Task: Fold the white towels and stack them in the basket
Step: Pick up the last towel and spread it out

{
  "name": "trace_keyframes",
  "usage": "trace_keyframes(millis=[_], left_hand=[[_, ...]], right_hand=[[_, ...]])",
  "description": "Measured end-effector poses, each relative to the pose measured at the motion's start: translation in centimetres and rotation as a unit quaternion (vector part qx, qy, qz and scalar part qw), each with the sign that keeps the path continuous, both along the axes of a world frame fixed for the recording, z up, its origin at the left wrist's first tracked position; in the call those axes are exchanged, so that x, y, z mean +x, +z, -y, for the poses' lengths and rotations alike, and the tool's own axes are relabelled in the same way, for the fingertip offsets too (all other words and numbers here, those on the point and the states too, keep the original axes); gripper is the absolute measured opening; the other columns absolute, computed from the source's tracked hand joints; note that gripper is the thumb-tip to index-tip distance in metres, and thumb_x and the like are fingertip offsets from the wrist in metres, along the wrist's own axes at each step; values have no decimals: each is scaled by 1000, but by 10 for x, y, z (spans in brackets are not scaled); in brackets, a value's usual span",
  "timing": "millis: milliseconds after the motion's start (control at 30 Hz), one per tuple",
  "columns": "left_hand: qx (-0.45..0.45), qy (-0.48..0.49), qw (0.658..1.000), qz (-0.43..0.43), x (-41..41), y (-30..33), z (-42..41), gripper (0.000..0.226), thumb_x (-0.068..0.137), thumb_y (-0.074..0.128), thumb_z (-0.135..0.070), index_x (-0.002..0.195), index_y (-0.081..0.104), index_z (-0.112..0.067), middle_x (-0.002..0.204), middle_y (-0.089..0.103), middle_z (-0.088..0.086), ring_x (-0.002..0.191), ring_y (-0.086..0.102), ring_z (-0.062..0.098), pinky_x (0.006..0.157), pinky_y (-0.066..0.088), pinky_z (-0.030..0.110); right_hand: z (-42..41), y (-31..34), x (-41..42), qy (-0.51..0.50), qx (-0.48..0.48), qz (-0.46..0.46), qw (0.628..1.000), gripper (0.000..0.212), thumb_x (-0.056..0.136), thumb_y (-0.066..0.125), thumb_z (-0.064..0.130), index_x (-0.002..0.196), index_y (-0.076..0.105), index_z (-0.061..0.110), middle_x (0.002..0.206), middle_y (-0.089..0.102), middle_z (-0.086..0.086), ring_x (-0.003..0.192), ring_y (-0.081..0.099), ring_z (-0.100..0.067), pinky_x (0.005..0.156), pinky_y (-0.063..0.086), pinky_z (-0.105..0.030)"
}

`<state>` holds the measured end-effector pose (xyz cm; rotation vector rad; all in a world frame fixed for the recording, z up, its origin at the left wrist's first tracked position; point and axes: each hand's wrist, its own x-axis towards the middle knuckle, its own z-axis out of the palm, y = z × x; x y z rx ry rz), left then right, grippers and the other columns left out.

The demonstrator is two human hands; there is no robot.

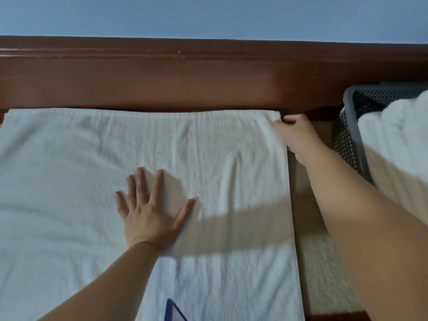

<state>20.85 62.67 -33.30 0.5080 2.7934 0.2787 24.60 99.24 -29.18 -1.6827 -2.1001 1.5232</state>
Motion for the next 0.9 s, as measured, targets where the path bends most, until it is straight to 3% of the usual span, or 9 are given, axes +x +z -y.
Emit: trace_keyframes(millis=[133,267,433,533,633,700,767,833,900], left_hand=[[-2,4,1000,4,0,2,0,111,75,27,-102,164,0,-42,174,-15,0,159,-19,22,127,-9,57],[4,5,1000,5,1,2,2,112,75,28,-103,164,1,-42,174,-13,-1,159,-18,21,127,-8,57],[10,-5,1000,0,3,2,3,114,73,26,-104,164,0,-41,174,-14,0,159,-17,22,127,-8,57],[-9,-19,1000,5,5,5,6,119,69,25,-107,163,-6,-42,173,-18,-1,159,-20,23,126,-10,57],[-7,-39,998,58,-3,7,10,120,65,31,-108,161,-8,-47,172,-23,-3,157,-24,22,125,-16,54],[37,-39,993,103,-12,15,18,116,67,39,-104,162,7,-47,174,-14,-2,160,-15,23,125,-12,53],[86,-31,989,113,-13,23,38,102,77,49,-92,161,27,-40,175,5,1,160,2,25,129,4,53],[99,-13,989,109,-2,27,64,86,89,61,-72,161,34,-34,173,17,2,159,13,28,128,18,50],[68,20,993,100,20,30,104,78,93,64,-62,160,36,-34,172,20,1,157,16,28,127,21,48]], right_hand=[[31,4,53,12,-79,40,996,46,89,79,42,127,62,23,114,71,4,103,69,-19,96,57,-46],[65,0,119,26,-129,57,990,15,91,77,27,104,72,20,101,78,-1,98,74,-21,95,59,-47],[95,-12,189,46,-163,109,980,14,95,75,18,108,72,17,101,79,-2,97,75,-24,96,59,-51],[115,-8,216,43,-80,125,988,15,98,72,23,112,70,16,102,77,0,92,72,-18,87,60,-42],[146,6,227,12,31,126,991,23,99,65,16,122,60,16,111,66,-3,88,60,-11,65,47,-27],[174,13,229,44,129,144,980,37,95,66,17,129,52,19,125,52,-5,101,56,-18,74,51,-31],[204,21,224,118,221,148,957,48,93,66,22,138,47,21,136,42,-6,119,48,-24,94,52,-41],[232,27,213,197,237,134,942,51,95,61,25,143,44,22,143,37,-4,129,41,-24,105,45,-44],[265,28,194,287,233,116,922,52,96,59,25,146,44,22,148,36,-4,136,39,-27,107,42,-45]])
